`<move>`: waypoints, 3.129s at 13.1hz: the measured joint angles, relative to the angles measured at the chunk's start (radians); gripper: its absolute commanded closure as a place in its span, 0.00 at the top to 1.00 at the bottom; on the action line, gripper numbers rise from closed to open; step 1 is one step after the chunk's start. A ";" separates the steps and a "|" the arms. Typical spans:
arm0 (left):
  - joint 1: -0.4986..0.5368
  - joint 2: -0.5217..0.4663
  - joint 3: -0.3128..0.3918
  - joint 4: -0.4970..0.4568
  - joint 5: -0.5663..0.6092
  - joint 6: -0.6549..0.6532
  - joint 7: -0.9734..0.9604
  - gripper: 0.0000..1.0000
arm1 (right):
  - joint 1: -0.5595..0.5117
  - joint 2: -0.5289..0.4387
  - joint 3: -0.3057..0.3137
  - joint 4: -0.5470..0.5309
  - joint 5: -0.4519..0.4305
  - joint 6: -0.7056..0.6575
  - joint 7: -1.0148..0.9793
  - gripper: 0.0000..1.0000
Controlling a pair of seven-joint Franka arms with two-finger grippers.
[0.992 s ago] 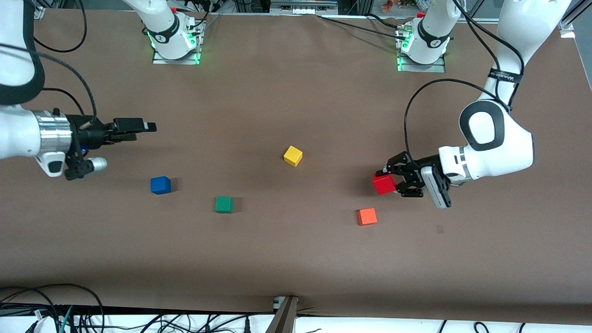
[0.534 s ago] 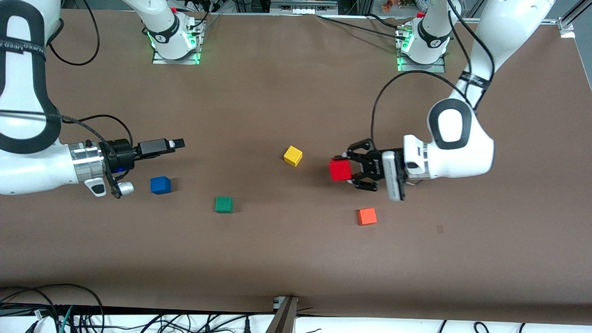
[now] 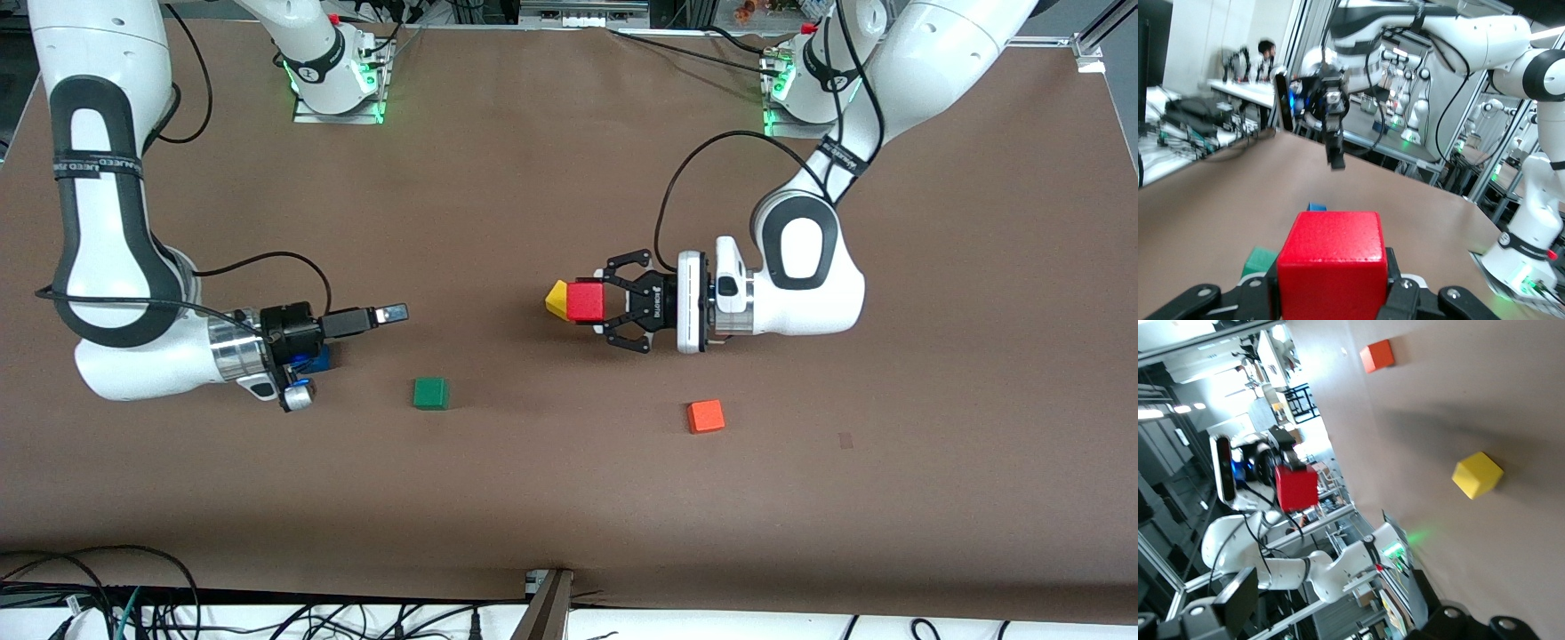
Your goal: Pass red block to right arm, stack on blue
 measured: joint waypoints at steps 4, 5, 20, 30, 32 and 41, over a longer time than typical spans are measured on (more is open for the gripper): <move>-0.082 0.021 -0.001 0.024 -0.103 0.106 0.091 0.00 | 0.070 0.005 0.001 -0.035 0.094 0.102 0.001 1.00; -0.096 0.030 -0.002 0.041 -0.108 0.125 0.091 0.00 | 0.082 0.005 0.001 -0.043 0.112 0.113 0.002 1.00; -0.253 0.162 -0.001 0.218 -0.248 0.272 0.094 0.00 | 0.155 0.001 0.002 -0.080 0.190 0.152 -0.005 0.65; -0.257 0.164 0.001 0.229 -0.335 0.275 0.097 1.00 | 0.147 -0.005 -0.011 -0.093 0.190 0.108 -0.038 0.12; -0.244 0.161 0.001 0.229 -0.335 0.275 0.097 1.00 | 0.147 -0.012 -0.026 -0.091 0.172 0.108 -0.044 0.12; -0.164 0.058 0.001 0.180 -0.308 0.280 -0.012 1.00 | 0.144 -0.046 -0.149 0.004 -0.316 0.122 -0.084 0.09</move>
